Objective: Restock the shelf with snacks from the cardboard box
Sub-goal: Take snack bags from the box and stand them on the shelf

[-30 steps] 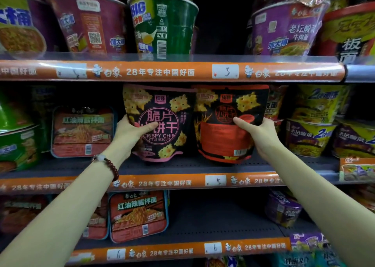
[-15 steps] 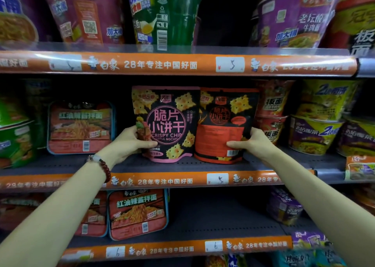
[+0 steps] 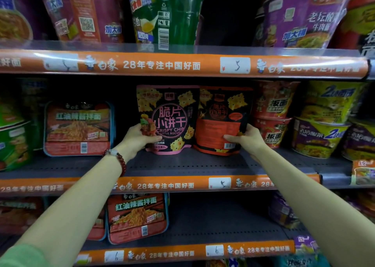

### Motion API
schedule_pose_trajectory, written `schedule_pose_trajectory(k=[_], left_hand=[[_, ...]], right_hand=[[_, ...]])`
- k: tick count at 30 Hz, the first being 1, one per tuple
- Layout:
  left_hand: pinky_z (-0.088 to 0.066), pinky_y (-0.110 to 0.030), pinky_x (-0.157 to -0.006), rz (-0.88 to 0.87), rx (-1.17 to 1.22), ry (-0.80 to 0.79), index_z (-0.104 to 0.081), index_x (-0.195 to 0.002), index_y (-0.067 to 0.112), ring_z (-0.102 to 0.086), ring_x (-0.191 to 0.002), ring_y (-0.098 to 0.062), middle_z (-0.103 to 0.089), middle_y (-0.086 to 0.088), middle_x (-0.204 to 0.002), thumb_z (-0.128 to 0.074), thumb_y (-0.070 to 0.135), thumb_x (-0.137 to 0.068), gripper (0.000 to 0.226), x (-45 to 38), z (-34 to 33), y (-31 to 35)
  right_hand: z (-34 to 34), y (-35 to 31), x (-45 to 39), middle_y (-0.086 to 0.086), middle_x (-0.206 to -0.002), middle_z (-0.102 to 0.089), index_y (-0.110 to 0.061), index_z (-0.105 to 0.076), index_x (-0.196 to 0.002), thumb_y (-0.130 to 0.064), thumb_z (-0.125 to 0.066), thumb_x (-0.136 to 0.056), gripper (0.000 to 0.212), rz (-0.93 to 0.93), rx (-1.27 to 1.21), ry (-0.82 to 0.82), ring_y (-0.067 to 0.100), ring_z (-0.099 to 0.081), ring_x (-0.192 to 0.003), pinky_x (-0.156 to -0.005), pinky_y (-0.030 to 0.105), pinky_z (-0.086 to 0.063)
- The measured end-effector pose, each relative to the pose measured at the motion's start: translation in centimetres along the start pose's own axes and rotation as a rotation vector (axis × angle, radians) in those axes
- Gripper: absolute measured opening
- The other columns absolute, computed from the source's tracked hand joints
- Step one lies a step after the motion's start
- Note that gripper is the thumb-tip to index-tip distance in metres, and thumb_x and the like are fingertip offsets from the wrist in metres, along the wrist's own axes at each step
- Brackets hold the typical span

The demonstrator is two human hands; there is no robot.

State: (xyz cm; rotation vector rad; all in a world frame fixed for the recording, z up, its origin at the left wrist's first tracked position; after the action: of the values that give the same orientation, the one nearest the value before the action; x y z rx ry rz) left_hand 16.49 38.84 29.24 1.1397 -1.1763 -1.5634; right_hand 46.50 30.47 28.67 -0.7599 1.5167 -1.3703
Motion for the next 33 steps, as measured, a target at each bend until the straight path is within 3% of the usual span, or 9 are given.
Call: schedule_pose_trajectory(k=[4, 9, 16, 19, 24, 28, 30, 33], left_hand=[[-0.045, -0.034, -0.091, 0.035, 0.023, -0.012, -0.057, -0.103, 0.019, -0.061, -0.090, -0.010, -0.065, 0.005, -0.094, -0.075, 0.000, -0.073, 0.040, 0.2, 0.3, -0.2], [-0.045, -0.033, -0.091, 0.051, 0.039, -0.077, -0.057, -0.093, 0.024, -0.060, -0.086, -0.008, -0.065, 0.004, -0.092, -0.071, -0.004, -0.076, 0.036, 0.8, 0.3, 0.2], [-0.045, -0.038, -0.099, 0.087, 0.010, -0.112, -0.055, -0.106, 0.020, -0.061, -0.095, -0.011, -0.066, 0.002, -0.099, -0.072, -0.002, -0.076, 0.041, 1.4, 0.7, 0.1], [-0.046, -0.035, -0.097, 0.072, 0.011, -0.123, -0.049, -0.124, 0.014, -0.060, -0.092, -0.008, -0.064, 0.004, -0.099, -0.069, -0.006, -0.077, 0.054, 1.8, 0.5, 0.1], [-0.045, -0.034, -0.100, 0.055, -0.031, -0.091, -0.046, -0.132, 0.009, -0.060, -0.100, -0.013, -0.062, 0.005, -0.100, -0.072, -0.004, -0.075, 0.063, 2.0, 0.6, 0.2], [-0.046, -0.040, -0.102, 0.029, -0.202, 0.009, -0.046, -0.133, 0.008, -0.057, -0.110, -0.022, -0.059, -0.005, -0.110, -0.079, 0.016, -0.074, 0.069, 2.4, 1.1, 0.0], [-0.052, -0.041, -0.094, 0.037, -0.341, 0.097, -0.049, -0.130, 0.004, -0.063, -0.101, -0.026, -0.063, -0.009, -0.104, -0.079, 0.030, -0.073, 0.070, 2.9, 1.7, -0.1], [-0.057, -0.038, -0.078, -0.051, -0.639, 0.199, -0.067, -0.096, -0.001, -0.068, -0.077, -0.028, -0.070, -0.018, -0.082, -0.074, 0.037, -0.078, 0.043, 4.1, 2.1, 0.6]], right_hand=[[0.3, 0.0, 0.3, 0.007, -0.117, -0.064, -0.011, -0.057, -0.120, -0.003, -0.079, -0.071, 0.054, 0.017, 0.015, -0.027, 0.023, -0.060, -0.106, -0.087, 0.036, -0.048], [0.6, -0.3, 0.9, 0.006, -0.115, -0.064, -0.011, -0.057, -0.119, -0.002, -0.077, -0.073, 0.050, 0.021, 0.032, -0.091, 0.021, -0.060, -0.105, -0.087, 0.034, -0.046], [0.8, -0.6, 1.7, 0.000, -0.103, -0.068, -0.021, -0.061, -0.100, -0.002, -0.078, -0.072, 0.038, 0.013, 0.043, -0.145, 0.018, -0.064, -0.097, -0.086, 0.033, -0.048], [0.9, -0.6, 2.1, -0.001, -0.100, -0.068, -0.015, -0.059, -0.107, 0.001, -0.077, -0.072, 0.043, 0.012, 0.066, -0.156, 0.012, -0.064, -0.092, -0.082, 0.030, -0.048], [0.7, -0.5, 2.5, -0.001, -0.102, -0.067, -0.013, -0.057, -0.114, 0.001, -0.077, -0.072, 0.049, 0.027, 0.078, -0.144, 0.010, -0.063, -0.091, -0.083, 0.031, -0.050], [1.3, -0.3, 2.5, 0.003, -0.116, -0.064, -0.014, -0.052, -0.126, -0.023, -0.085, -0.067, 0.068, -0.008, 0.248, -0.077, 0.023, -0.061, -0.107, -0.097, 0.043, -0.049], [1.8, -0.3, 2.8, 0.005, -0.121, -0.062, -0.012, -0.048, -0.131, -0.040, -0.085, -0.062, 0.083, -0.032, 0.427, -0.006, 0.026, -0.058, -0.111, -0.097, 0.042, -0.048], [2.1, -0.7, 3.8, 0.011, -0.112, -0.066, -0.004, -0.053, -0.126, -0.046, -0.081, -0.067, 0.078, -0.006, 0.654, 0.102, 0.026, -0.060, -0.103, -0.080, 0.031, -0.045]])
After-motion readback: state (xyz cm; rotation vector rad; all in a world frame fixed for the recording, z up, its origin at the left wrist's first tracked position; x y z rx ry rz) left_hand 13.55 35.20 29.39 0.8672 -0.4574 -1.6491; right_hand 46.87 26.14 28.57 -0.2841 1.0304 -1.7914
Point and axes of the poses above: each hand's wrist, its own x-axis away from the middle knuckle, its own z-axis out of the back of the hand, y = z × x, the point moved 1 cm from there along -x, towards the middle knuckle
